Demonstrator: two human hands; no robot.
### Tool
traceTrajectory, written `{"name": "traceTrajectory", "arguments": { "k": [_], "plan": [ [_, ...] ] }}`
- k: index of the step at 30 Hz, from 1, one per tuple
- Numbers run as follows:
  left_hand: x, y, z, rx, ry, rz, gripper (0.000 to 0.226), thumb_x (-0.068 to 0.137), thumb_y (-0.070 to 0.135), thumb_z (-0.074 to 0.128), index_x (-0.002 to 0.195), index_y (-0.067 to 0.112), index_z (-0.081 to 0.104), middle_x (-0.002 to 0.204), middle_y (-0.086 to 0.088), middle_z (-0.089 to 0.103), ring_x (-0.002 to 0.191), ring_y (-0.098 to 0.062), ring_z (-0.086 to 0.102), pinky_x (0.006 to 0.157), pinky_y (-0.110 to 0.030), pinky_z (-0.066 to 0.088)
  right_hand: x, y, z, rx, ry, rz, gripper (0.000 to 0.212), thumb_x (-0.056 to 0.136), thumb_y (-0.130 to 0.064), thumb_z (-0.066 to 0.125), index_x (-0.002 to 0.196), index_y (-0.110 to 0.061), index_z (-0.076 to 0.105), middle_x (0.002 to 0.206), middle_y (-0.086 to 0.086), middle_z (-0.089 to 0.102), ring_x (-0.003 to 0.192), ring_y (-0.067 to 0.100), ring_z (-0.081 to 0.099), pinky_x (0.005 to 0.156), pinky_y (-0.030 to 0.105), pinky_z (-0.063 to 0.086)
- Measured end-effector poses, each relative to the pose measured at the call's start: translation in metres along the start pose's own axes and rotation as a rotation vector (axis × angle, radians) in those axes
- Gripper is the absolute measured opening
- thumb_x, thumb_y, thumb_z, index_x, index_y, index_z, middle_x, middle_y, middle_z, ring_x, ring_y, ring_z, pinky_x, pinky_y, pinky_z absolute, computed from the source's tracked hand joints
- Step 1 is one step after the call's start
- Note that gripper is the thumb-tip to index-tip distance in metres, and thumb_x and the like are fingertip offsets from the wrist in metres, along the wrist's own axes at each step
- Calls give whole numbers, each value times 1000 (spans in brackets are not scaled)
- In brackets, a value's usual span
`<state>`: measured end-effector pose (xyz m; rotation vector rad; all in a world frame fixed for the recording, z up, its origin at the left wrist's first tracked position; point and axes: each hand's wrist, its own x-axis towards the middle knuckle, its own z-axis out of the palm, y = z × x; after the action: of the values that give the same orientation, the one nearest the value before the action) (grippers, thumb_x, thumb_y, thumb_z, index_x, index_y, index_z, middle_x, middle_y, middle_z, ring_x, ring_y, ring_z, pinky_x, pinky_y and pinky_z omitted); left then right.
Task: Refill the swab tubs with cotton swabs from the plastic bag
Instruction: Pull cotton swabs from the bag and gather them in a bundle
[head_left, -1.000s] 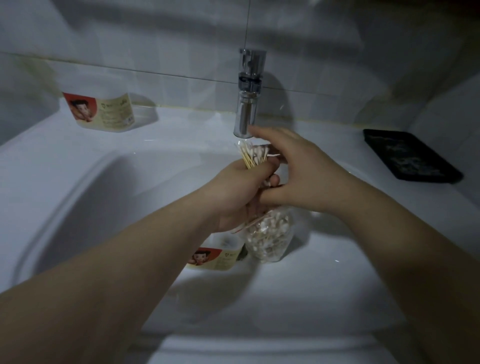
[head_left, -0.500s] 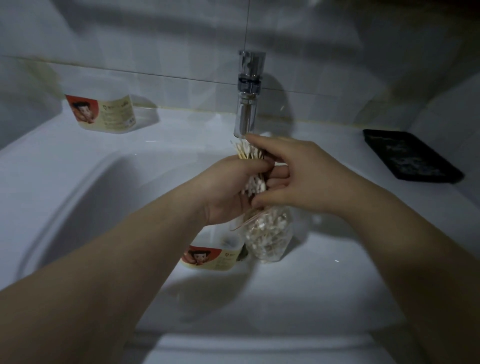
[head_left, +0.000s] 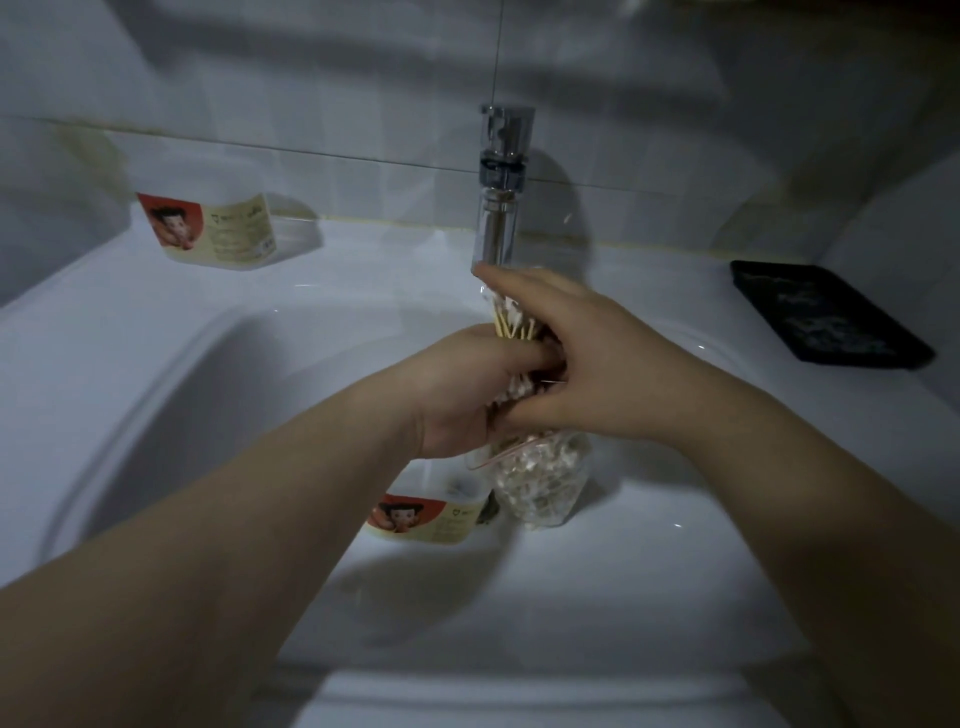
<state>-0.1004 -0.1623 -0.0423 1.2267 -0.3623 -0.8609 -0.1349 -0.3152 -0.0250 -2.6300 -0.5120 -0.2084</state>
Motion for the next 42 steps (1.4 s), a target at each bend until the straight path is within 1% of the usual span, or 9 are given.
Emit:
{"name": "traceTrajectory", "arguments": {
  "k": [6,11,13,17,22,26,33,39,42],
  "plan": [
    [-1,1,3,1,29,9,19,102,6,47,104,5,66,89,-10,71,80,-18,71,64,-28,58,1,-2,1,-55,25,3,97,65,-43,90,150,-32,45,142,-13,52,126,3,50,103,22,43],
    [8,4,-2,-141,288,68,13,107,17,48,98,14,57,58,3,48,45,-8,45,42,-19,41,-4,-3,-8,38,60,65,102,67,-48,87,155,-35,37,147,-12,47,128,1,50,106,25,46],
    [12,6,-8,-231,433,99,14,105,18,53,91,16,52,53,4,42,40,-8,36,39,-18,35,-6,-1,-13,123,123,102,81,74,-39,87,144,-40,46,136,-11,55,114,1,61,97,31,55],
    [13,8,-16,-310,555,107,11,102,15,54,93,18,49,52,4,35,43,-9,28,37,-17,28,-7,2,-18,190,152,167,25,89,-21,76,105,-39,70,92,-10,74,81,4,71,85,37,60],
    [15,5,-13,-267,527,91,12,102,16,55,91,18,50,49,6,36,41,-9,29,38,-17,29,-6,0,-14,-28,-97,228,24,97,-18,61,101,-36,77,88,-19,76,86,-4,69,87,28,57],
    [15,2,-11,-203,488,81,6,102,18,56,96,17,53,47,7,38,38,-8,33,40,-16,32,-8,2,-12,-114,-256,246,24,84,-44,75,108,-41,76,95,-22,72,87,-7,64,81,23,53],
    [14,-2,-9,10,417,113,6,102,22,56,99,18,59,57,6,49,45,-10,43,45,-20,40,-8,5,-17,-110,-207,262,11,79,-35,82,88,-40,78,75,-19,70,73,-5,62,65,21,47],
    [11,-4,-5,105,384,129,14,105,21,49,106,17,62,72,1,67,55,-14,60,50,-24,46,-6,7,-20,-29,-86,262,10,83,-28,77,76,-35,74,75,-15,72,71,4,66,73,36,57],
    [11,-4,-5,113,390,125,14,104,21,50,106,16,63,77,-2,68,60,-16,61,53,-25,48,-8,8,-22,-3,-48,265,9,87,-27,76,80,-32,75,72,-15,70,62,-1,63,64,28,52]
  ]
}}
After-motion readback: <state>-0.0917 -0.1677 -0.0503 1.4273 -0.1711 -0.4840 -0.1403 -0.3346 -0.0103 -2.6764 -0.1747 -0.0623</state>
